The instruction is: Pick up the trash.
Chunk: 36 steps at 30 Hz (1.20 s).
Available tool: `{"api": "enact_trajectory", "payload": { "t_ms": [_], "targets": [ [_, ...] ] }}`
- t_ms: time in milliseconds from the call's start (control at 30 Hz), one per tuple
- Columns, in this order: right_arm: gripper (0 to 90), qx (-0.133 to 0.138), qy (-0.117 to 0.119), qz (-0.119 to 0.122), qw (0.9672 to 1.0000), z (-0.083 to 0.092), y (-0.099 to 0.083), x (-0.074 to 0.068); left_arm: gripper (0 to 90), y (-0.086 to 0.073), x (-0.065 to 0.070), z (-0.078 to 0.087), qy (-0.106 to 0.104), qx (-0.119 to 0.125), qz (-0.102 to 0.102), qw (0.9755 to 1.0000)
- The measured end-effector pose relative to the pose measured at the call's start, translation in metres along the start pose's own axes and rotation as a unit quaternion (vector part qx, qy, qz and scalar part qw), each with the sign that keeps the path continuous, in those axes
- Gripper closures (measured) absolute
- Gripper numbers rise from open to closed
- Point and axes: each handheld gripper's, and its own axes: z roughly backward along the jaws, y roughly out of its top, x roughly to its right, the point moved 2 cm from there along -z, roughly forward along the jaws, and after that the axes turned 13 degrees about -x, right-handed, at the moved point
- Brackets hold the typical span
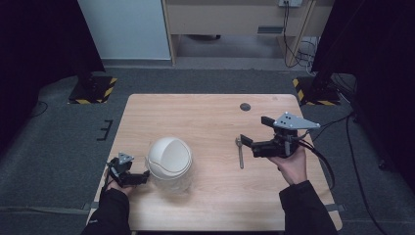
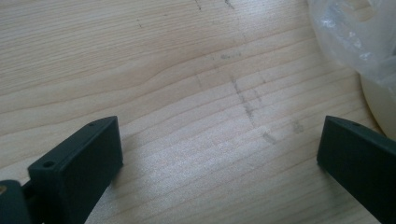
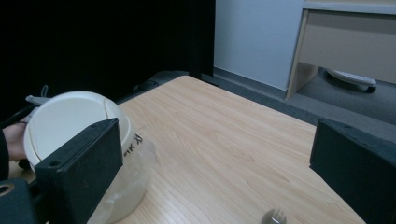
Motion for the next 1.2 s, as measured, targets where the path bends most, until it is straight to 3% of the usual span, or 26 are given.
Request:
{"api": "enact_trajectory", "payload": {
  "t_ms": [367,767,967,1200],
  "targets": [
    [2.5,0.004,0.015,0.020,0.9997,-0.018,0.023,-0.023,0.0,0.000,0.000,0.000,0.000,-0.001,0.000,1.0000],
    [2.5,0.009,0.046,0.041,0.9981,-0.049,0.044,-0.061,0.0,0.001,0.000,0.000,-0.001,-0.002,-0.001,1.0000],
    [2.6,0.011,0.058,0.033,0.9977,-0.067,0.042,-0.073,0.0,0.001,0.000,0.000,-0.001,-0.003,-0.001,1.0000],
    [2.6,-0.014,0.057,0.028,0.9979,-0.099,0.030,-0.080,0.0,0.001,0.000,0.000,-0.002,-0.003,-0.002,1.0000]
  ]
}}
